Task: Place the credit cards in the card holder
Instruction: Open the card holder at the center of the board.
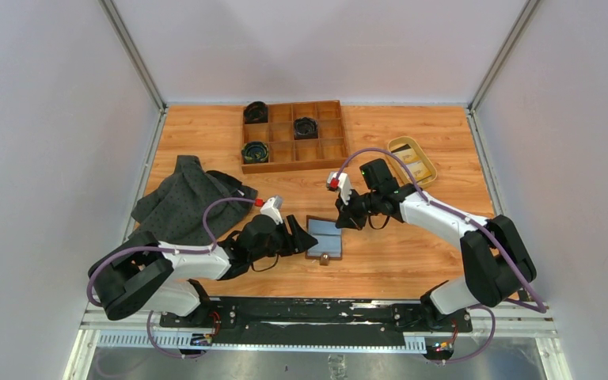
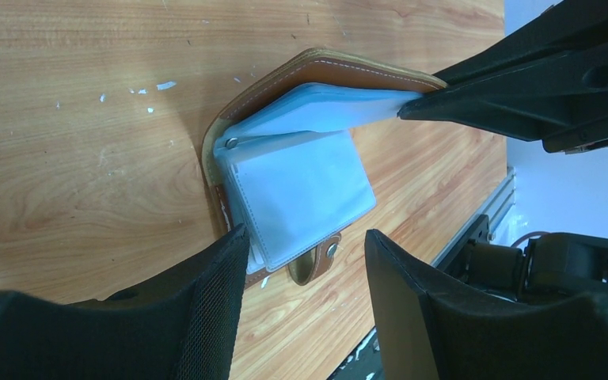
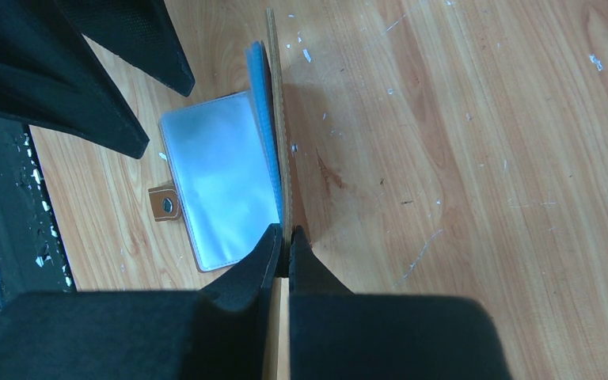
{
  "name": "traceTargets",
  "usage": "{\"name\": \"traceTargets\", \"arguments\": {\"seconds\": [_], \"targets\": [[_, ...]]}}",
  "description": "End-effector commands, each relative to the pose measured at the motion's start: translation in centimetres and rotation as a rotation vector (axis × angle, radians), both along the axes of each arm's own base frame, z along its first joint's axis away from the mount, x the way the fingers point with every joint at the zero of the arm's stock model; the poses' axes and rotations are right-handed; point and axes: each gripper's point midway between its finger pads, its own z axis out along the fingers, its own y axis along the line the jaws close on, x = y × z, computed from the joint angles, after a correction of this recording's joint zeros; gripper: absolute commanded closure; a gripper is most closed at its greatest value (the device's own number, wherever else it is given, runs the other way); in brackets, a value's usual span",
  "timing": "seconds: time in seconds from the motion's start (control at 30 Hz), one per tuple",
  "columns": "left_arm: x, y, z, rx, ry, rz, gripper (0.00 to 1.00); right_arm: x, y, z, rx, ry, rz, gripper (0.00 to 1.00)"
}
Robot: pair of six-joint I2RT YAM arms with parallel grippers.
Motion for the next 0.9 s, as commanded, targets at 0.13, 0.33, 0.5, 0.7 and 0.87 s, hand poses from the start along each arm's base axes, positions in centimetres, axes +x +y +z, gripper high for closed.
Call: {"name": "traceTargets", "arguments": {"seconds": [0.13, 0.33, 0.5, 0.7, 0.87], "targets": [[0.54, -0.55, 1.34, -0.016, -0.056, -0.007, 0.41, -0.27, -0.07, -0.08, 0.007, 0.02, 0.012, 1.0], [0.48, -0.5, 1.39, -0.017, -0.058, -0.009, 0.41, -0.21, -0.12, -0.15, 0.004, 0.017, 0.014, 1.0], [0.4, -0.39, 1.47, -0.019, -0.061, -0.009, 0.41, -0.22, -0.15, -0.2, 0.002, 0.019, 0.013, 1.0], [0.36, -0.32, 1.77, -0.028, -0.067, -0.007, 0.41, -0.25, -0.17, -0.25, 0.001, 0.018, 0.015, 1.0], [0.28, -0.25, 1.83, -0.031, -0.067, -0.007, 0.41, -0.19, -0.16, -0.15, 0.002, 0.015, 0.015, 1.0]]}}
